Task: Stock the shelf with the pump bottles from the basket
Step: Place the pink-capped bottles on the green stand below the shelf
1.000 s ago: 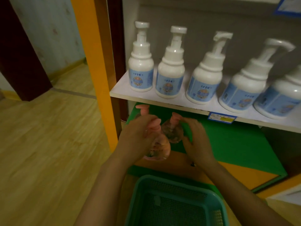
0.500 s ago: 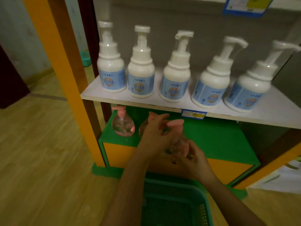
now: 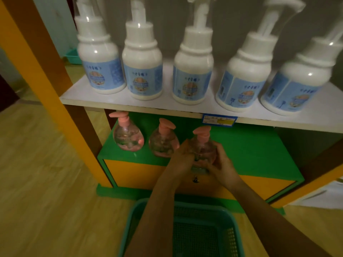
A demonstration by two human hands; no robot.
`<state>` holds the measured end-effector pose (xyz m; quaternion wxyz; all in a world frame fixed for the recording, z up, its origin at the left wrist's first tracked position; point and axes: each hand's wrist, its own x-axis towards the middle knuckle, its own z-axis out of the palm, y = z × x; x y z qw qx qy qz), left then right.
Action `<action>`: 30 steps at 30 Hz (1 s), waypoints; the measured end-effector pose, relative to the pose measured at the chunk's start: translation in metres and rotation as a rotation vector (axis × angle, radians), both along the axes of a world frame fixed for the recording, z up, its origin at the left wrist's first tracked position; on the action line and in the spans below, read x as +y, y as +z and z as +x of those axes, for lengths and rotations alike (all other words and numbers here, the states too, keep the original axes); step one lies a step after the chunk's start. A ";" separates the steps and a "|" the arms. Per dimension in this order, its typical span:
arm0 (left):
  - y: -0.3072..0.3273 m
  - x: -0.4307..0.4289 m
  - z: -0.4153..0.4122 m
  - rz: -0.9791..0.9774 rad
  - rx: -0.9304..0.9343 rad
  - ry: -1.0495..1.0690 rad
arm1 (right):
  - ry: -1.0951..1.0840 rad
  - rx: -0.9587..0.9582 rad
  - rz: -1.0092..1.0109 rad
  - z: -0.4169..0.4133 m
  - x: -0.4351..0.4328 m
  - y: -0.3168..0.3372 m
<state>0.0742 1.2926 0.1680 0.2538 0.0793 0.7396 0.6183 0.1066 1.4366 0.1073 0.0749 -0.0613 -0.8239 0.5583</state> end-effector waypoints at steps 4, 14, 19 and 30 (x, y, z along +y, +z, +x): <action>-0.004 0.007 -0.004 -0.077 -0.019 -0.008 | 0.015 -0.024 0.027 -0.010 0.006 -0.004; -0.013 0.001 0.010 -0.097 0.312 0.216 | -0.087 -0.062 0.349 0.014 0.006 0.012; -0.014 -0.007 0.032 -0.397 0.538 0.010 | -0.071 0.013 0.442 0.085 0.017 0.010; -0.083 -0.024 0.114 -0.584 0.243 -0.518 | -0.003 -0.217 0.343 0.206 0.019 -0.060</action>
